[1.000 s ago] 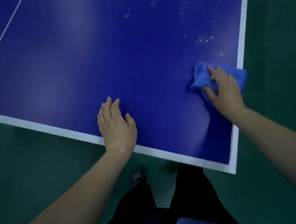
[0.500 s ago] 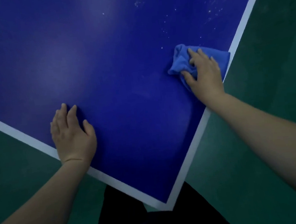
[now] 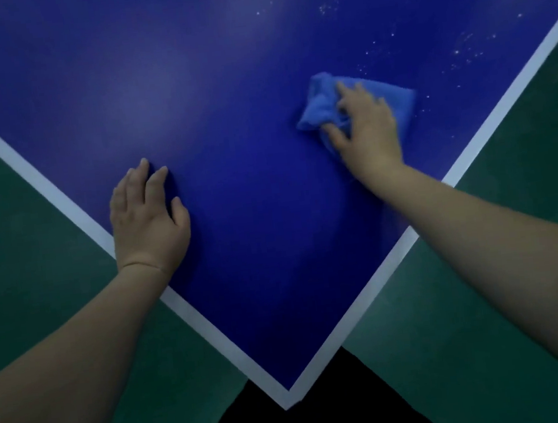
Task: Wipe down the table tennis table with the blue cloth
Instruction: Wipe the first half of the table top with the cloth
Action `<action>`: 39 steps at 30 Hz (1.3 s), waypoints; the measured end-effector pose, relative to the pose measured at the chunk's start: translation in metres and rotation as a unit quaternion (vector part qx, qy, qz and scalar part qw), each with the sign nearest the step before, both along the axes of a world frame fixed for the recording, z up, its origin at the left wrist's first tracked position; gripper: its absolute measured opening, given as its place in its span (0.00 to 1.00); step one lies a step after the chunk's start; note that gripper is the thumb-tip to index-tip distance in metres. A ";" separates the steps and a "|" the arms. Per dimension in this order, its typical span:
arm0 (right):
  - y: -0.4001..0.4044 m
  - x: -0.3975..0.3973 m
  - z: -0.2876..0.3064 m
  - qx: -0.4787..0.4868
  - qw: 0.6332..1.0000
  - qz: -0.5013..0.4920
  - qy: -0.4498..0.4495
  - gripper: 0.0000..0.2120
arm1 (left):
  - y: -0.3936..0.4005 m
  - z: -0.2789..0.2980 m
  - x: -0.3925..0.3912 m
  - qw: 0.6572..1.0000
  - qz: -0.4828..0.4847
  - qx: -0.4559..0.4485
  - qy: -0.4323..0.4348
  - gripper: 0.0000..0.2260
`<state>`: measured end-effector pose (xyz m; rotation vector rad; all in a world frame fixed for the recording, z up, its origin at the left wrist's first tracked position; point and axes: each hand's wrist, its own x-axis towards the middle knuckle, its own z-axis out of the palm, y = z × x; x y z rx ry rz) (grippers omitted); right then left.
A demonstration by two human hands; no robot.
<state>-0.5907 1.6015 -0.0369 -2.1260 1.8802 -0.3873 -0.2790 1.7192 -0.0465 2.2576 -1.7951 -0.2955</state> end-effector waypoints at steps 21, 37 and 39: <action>-0.010 0.079 -0.001 0.003 0.882 0.470 -0.023 0.13 | 0.068 0.005 -0.081 0.941 0.333 0.054 0.022 0.23; -0.152 0.101 0.002 -0.010 0.917 0.398 0.017 0.23 | 0.012 -0.002 -0.118 0.907 0.420 0.028 0.015 0.24; -0.199 0.087 0.003 -0.003 0.965 0.261 0.008 0.25 | 0.012 -0.002 -0.118 0.906 0.423 0.025 0.012 0.24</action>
